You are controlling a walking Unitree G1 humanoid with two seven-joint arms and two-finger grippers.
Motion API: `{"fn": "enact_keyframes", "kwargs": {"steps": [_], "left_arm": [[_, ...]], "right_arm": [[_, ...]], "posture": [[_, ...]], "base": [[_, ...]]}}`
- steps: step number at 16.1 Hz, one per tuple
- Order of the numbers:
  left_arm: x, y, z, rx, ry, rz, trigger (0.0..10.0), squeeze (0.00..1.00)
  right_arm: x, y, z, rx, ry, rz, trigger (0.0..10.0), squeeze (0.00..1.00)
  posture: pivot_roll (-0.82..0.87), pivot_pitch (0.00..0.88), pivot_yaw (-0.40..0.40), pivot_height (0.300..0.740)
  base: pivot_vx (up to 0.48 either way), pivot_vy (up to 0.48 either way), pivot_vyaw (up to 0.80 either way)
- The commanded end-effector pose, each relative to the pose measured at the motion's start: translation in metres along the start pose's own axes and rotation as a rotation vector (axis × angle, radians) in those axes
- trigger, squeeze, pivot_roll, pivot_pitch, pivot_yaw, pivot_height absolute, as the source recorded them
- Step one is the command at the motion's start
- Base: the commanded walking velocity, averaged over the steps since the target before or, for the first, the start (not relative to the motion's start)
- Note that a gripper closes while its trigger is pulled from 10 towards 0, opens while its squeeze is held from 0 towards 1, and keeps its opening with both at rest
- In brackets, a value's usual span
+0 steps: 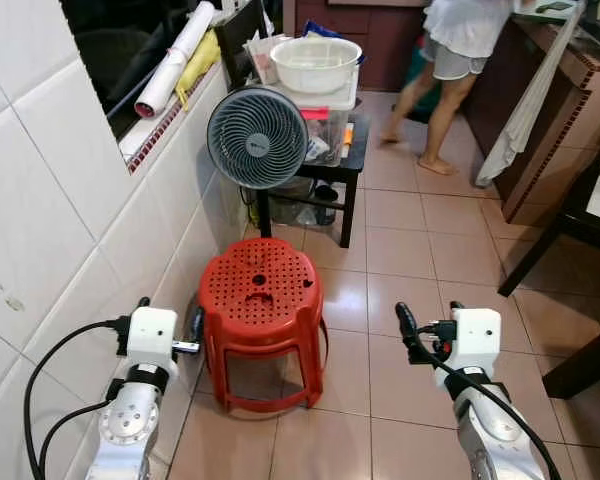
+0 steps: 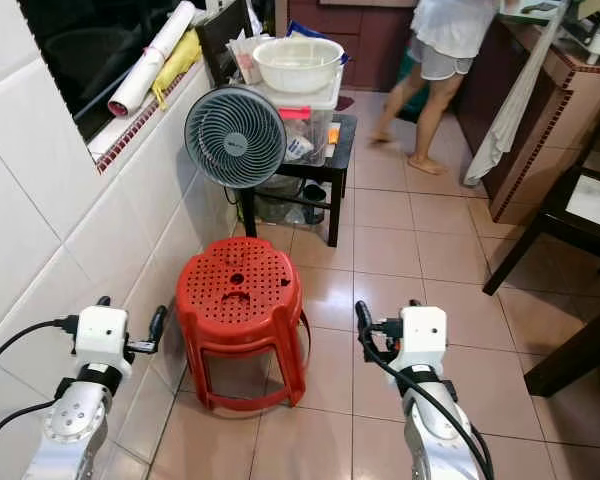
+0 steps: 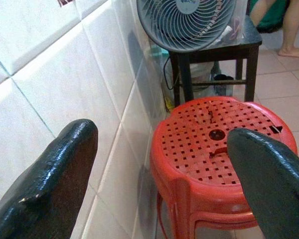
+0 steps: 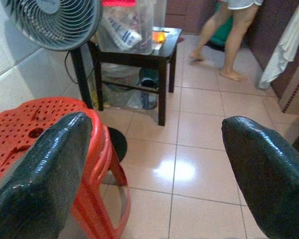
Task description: Setting the table
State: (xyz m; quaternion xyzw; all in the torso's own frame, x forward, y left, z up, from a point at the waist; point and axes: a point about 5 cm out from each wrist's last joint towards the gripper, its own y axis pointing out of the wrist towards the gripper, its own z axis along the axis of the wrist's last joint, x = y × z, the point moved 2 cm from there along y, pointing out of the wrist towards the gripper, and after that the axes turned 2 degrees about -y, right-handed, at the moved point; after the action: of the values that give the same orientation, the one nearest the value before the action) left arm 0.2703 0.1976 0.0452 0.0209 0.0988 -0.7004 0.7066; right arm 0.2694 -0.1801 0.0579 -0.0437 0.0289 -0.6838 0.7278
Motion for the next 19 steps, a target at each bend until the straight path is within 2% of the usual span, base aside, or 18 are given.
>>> {"fn": "enact_keyframes", "kwargs": {"steps": [1,5,8,12,16,19], "left_arm": [[-0.002,0.002,0.0,0.006,0.01,0.007,10.0,0.0],[0.005,0.011,0.001,0.017,-0.004,-0.012,10.0,0.0],[0.013,0.013,0.003,0.022,-0.021,-0.016,10.0,0.0],[0.012,0.01,0.0,0.012,-0.027,-0.006,10.0,0.0],[0.012,0.011,0.001,0.013,-0.032,0.004,10.0,0.0],[0.012,0.008,-0.001,0.007,-0.027,0.001,10.0,0.0]], "right_arm": [[0.002,-0.001,0.005,0.025,-0.014,-0.01,10.0,0.0],[-0.002,0.001,0.009,0.031,-0.019,-0.001,10.0,0.0],[-0.004,0.004,0.012,0.029,-0.018,0.006,10.0,0.0],[-0.004,0.002,0.012,0.021,-0.021,0.024,10.0,0.0],[-0.002,0.008,0.016,0.021,-0.041,0.035,10.0,0.0],[-0.003,0.005,0.015,0.015,-0.044,0.035,10.0,0.0]], "posture": [[-0.13,0.0,0.035,0.74],[-0.14,0.0,0.037,0.74],[-0.14,0.0,0.026,0.74],[-0.13,0.021,0.009,0.74],[-0.13,0.037,-0.005,0.74],[-0.14,0.052,0.003,0.74]], "base": [[0.0,0.0,0.0],[0.0,0.0,0.0],[0.0,0.0,-0.71],[0.0,0.0,-0.65],[0.0,0.0,0.0],[0.0,0.0,0.0]]}}
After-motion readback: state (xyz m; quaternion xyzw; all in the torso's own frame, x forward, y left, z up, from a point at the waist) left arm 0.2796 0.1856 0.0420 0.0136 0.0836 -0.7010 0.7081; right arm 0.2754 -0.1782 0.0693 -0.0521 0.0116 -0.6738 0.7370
